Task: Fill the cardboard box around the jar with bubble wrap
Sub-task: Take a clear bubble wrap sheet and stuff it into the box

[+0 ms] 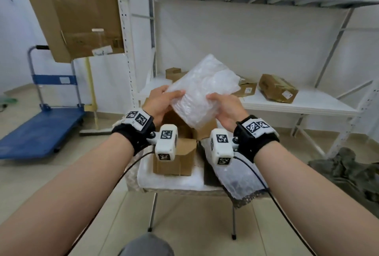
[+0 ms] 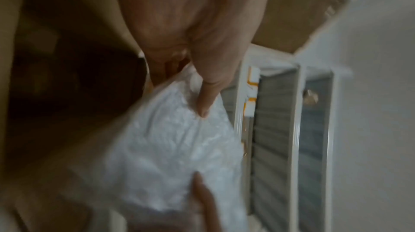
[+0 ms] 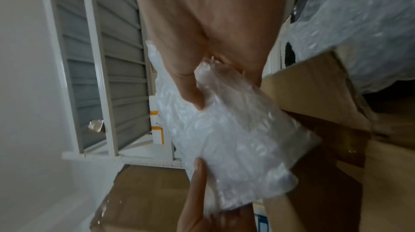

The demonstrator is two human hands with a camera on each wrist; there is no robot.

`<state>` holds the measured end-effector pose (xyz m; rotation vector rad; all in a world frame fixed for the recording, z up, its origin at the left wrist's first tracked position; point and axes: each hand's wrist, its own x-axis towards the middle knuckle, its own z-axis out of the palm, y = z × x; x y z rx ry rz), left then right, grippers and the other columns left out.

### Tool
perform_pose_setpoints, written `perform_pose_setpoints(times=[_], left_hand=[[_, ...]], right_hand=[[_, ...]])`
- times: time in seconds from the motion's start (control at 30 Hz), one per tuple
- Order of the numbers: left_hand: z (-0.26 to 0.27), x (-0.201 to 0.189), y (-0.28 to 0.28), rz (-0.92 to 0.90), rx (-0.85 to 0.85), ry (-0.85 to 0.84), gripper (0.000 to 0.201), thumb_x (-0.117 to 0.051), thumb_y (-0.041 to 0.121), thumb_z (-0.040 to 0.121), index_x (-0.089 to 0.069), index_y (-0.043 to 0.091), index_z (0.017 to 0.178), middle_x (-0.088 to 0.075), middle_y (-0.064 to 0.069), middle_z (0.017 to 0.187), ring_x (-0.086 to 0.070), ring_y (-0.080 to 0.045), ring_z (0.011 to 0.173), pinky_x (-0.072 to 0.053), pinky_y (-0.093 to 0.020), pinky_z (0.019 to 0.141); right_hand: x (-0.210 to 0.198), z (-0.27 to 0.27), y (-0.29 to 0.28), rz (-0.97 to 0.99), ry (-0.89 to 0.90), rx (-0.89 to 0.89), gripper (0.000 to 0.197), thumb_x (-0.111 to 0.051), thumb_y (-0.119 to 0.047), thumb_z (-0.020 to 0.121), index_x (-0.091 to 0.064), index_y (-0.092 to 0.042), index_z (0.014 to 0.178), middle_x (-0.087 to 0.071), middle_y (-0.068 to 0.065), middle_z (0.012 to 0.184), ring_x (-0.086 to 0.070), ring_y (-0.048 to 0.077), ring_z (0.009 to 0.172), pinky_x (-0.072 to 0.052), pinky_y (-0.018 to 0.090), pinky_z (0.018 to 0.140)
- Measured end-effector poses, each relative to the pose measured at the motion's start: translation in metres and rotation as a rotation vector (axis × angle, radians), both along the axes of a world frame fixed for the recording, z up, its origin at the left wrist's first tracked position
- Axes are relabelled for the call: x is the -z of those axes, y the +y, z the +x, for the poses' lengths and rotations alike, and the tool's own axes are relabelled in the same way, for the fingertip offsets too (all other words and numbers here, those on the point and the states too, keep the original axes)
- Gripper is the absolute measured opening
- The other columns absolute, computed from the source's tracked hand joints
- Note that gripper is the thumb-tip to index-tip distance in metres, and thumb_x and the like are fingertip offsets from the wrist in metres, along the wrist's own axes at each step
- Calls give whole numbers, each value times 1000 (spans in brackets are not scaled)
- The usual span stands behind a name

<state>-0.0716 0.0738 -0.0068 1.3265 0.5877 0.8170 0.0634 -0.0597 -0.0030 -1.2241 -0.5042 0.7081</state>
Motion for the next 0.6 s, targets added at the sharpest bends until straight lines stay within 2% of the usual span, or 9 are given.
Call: perform_pose_setpoints(times=[0.07,0.1,0.2,0.27,0.33,0.4,0.43,0.5,0.6], left_hand=[[0,8,20,316,-38,293,23,-79,27,80,-68,9,88,-72,-3,88,-68,-21,82,-54,-29,73],[1,12,32,436,-20,447,27,-80,35,78,-68,12,83,-71,0,85,-66,-18,80,-53,-30,77],[7,14,54,638,156,840,28,-76,49,78,-74,24,89,-74,5,93,-68,-14,88,-54,-36,90],[13,13,62,727,252,1030,25,-70,49,84,-74,26,94,-73,8,93,-69,-10,86,-54,-28,85],[22,11,68,805,326,1148,20,-68,44,88,-73,25,87,-71,10,88,-66,-11,81,-51,-24,75],[32,10,73,850,379,1258,15,-70,39,87,-69,25,82,-67,6,86,-64,-18,85,-52,-29,80],[37,10,74,876,388,1319,15,-72,40,85,-70,25,87,-67,4,90,-64,-20,90,-53,-31,86],[46,12,78,939,394,1431,32,-75,51,77,-73,26,97,-69,4,94,-66,-22,95,-54,-34,93],[63,23,96,1034,440,1513,71,-71,75,47,-73,31,103,-76,7,92,-71,-20,86,-58,-37,85]], right_hand=[[2,5,14,-78,-104,85,37,-67,0,85,-60,1,122,-71,13,110,-69,28,97,-59,43,85],[3,8,20,-124,-179,117,35,-66,0,85,-60,1,119,-70,11,106,-68,27,94,-58,41,85],[7,16,39,-254,-387,128,30,-65,-2,84,-63,-2,114,-71,14,107,-69,30,96,-58,46,89],[14,20,51,-328,-478,73,26,-66,-5,82,-65,-4,109,-72,15,107,-70,31,97,-58,49,91],[21,23,65,-376,-550,13,23,-73,-12,82,-68,-5,104,-73,14,101,-69,28,92,-59,41,83],[26,23,76,-458,-685,-25,17,-76,-19,84,-69,-7,92,-69,9,87,-64,24,83,-51,31,67],[27,22,79,-520,-769,-36,16,-75,-22,86,-66,-8,88,-65,7,83,-63,25,83,-48,30,66],[30,22,87,-662,-959,-60,20,-68,-26,90,-58,-11,82,-62,10,88,-64,31,95,-45,32,73],[35,21,95,-847,-1208,-101,22,-60,-31,92,-57,-9,87,-61,13,96,-62,34,107,-46,37,91]])
